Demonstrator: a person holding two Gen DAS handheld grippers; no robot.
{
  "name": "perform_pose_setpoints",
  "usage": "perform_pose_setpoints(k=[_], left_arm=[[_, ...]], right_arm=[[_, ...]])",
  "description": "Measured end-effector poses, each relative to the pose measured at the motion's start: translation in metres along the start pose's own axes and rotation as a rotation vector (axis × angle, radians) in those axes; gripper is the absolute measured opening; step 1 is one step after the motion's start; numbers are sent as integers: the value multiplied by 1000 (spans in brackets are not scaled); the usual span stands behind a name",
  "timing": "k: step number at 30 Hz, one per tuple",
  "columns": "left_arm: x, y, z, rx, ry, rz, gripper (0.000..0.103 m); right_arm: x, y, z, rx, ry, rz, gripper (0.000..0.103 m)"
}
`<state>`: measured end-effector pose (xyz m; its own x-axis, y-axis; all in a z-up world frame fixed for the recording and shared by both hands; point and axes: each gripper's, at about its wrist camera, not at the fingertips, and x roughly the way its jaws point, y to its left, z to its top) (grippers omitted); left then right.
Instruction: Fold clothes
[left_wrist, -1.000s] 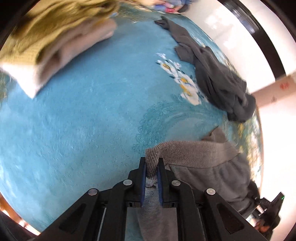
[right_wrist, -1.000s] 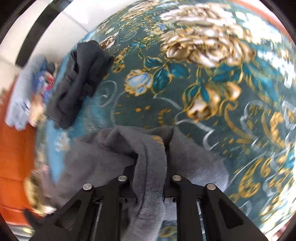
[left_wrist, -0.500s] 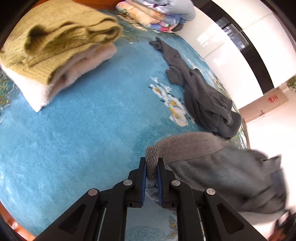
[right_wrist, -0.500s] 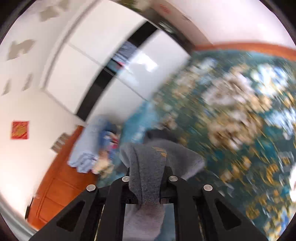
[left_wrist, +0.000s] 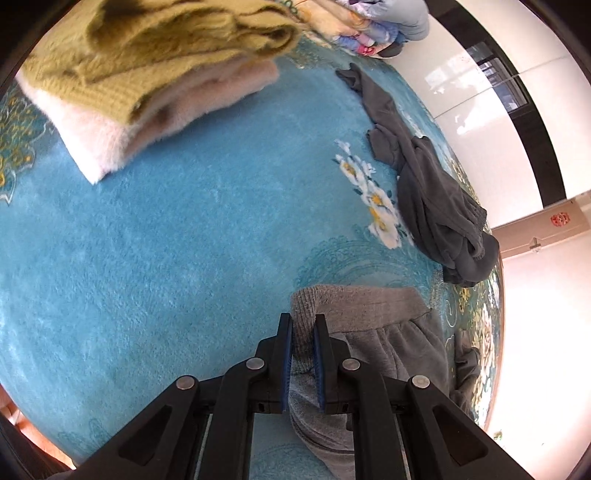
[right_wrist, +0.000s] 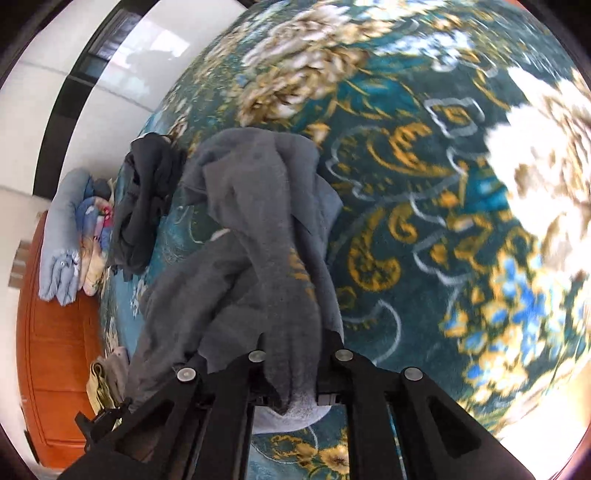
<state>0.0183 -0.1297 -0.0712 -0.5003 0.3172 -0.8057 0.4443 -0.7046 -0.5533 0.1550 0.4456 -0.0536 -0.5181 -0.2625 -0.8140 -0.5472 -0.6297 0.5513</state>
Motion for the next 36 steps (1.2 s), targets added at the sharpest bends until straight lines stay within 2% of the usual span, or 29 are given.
perform_pose_setpoints(k=[2,6,7,12,14,17,18,20,22,25,29,30,32,33,34,36], left_arm=[[2,1,0,-9,9,5,11],[4,2,-1,-13,17,19,12],[5,2,-1,-14,19,21,12],[7,3,-2,-20,25,34,12],[8,4,-2,-23,28,39,12],[9,4,-3,-29,31,43,12],[10,4,-3,-31,33,45,12],[11,3,-3,-24,36,53,12],[11,2,-4,-20,37,57,12],[11,2,-4,-22,36,53,12],[11,5,-4,-36,38,49,13],[11,4,-4,-34,39,50,13],[11,4,-4,-30,40,52,13],[11,4,-4,-29,40,52,13],[12,4,-4,-30,42,50,13],[12,5,-4,-33,45,49,13]], right_arm=[[3,1,8,-12,1,-8,9],[12,5,27,-2,-5,8,39],[15,7,32,-2,-14,7,44],[23,17,54,-25,-32,-34,47],[15,22,62,-43,-77,-51,49],[1,30,72,-79,-163,-94,57],[0,32,77,-96,-166,-95,58],[5,39,86,-125,-131,-94,58],[17,46,93,-153,-99,-96,63],[42,55,95,-196,-44,-146,65],[61,59,93,-221,-13,-204,65],[63,58,93,-215,-7,-213,64],[65,56,94,-215,-2,-237,44],[64,56,94,-222,-2,-249,9],[62,57,94,-236,-2,-249,3],[55,57,95,-251,4,-215,3]])
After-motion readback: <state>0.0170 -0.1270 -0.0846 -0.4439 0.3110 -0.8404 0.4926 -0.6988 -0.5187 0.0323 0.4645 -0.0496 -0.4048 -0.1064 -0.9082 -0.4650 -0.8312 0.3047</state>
